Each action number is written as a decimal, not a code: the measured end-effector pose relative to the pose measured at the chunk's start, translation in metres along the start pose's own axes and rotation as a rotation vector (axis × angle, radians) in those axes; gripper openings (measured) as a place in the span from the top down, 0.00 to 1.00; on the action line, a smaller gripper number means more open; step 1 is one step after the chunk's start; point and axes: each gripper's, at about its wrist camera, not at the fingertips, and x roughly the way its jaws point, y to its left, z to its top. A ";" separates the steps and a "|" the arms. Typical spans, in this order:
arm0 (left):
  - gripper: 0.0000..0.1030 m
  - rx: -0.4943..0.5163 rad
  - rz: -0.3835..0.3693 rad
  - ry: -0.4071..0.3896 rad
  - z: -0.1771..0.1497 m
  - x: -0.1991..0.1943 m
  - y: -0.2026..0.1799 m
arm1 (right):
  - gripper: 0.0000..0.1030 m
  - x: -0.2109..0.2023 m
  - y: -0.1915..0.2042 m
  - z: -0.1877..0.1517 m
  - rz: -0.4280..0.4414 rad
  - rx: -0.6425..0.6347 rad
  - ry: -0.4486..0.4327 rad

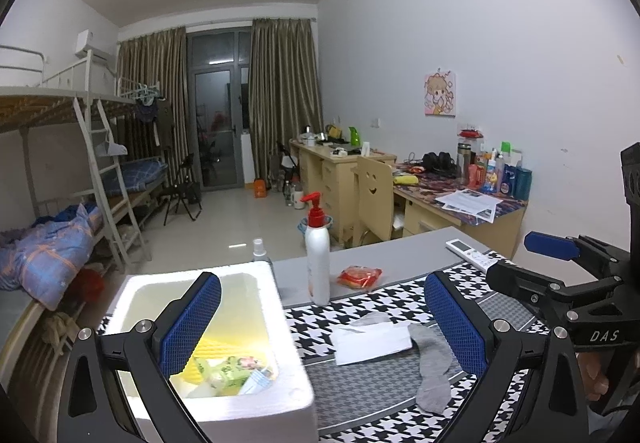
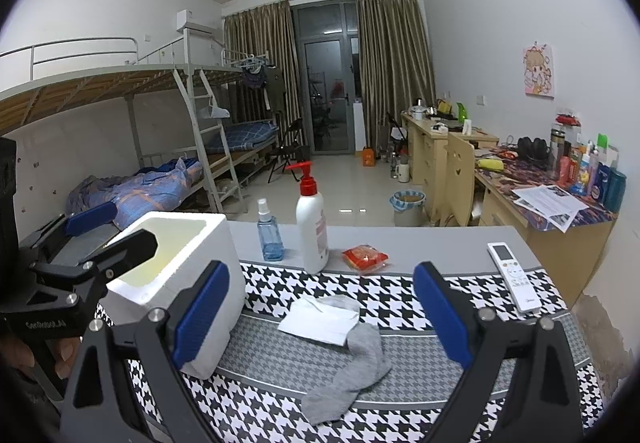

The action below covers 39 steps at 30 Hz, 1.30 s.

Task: Organize soft objects
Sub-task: 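Move both open grippers over the grey cloth and white tissue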

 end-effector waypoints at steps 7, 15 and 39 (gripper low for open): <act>0.01 0.012 -0.018 0.017 0.000 0.010 -0.013 | 0.07 0.000 -0.016 -0.004 -0.009 0.010 0.010; 0.01 0.010 -0.020 0.049 -0.002 0.023 -0.021 | 0.07 0.002 -0.032 -0.007 -0.018 0.024 0.029; 0.01 0.021 0.009 0.104 -0.008 0.056 -0.055 | 0.07 0.009 -0.062 -0.020 -0.022 0.028 0.087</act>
